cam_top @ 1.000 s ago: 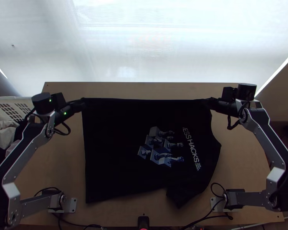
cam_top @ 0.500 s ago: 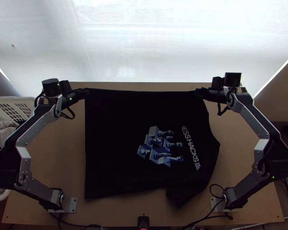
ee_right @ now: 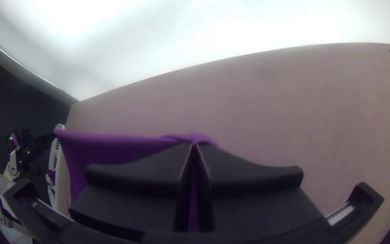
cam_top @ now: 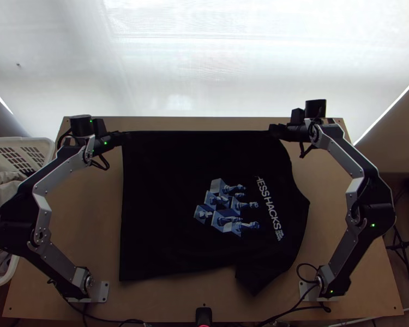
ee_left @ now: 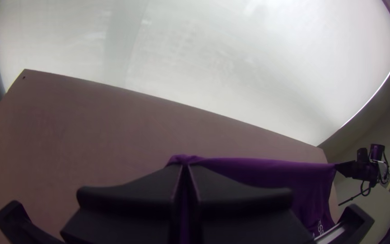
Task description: Fold the t-shirt
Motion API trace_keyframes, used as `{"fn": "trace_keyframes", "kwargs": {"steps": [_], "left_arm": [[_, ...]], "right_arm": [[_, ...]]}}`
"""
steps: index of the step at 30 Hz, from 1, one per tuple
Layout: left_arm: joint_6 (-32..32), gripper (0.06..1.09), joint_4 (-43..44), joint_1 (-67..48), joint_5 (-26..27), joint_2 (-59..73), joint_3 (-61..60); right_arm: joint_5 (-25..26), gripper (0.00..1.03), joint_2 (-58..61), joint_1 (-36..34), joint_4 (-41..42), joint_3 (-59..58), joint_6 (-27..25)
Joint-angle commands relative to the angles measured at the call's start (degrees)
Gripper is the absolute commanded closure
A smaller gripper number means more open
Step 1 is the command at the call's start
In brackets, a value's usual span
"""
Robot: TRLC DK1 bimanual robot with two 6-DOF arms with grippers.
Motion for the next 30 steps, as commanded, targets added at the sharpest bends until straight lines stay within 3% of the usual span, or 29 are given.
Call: {"fn": "trace_keyframes", "kwargs": {"steps": [1, 19, 30], "left_arm": [[2.2, 1.05, -2.8, -0.4, -2.5, 2.4, -0.4], [11.1, 1.05, -19.1, -1.8, -1.5, -8.5, -8.6], [13.9, 1.05, -22.9, -3.0, -1.5, -14.1, -13.3]], "right_arm": [[1.1, 1.0, 3.0, 0.3, -3.4, 1.3, -1.9], [1.5, 1.0, -8.6, -0.5, -15.3, -7.2, -7.2], [2.7, 1.0, -11.9, -0.8, -19.6, -12.0, -8.5]]}}
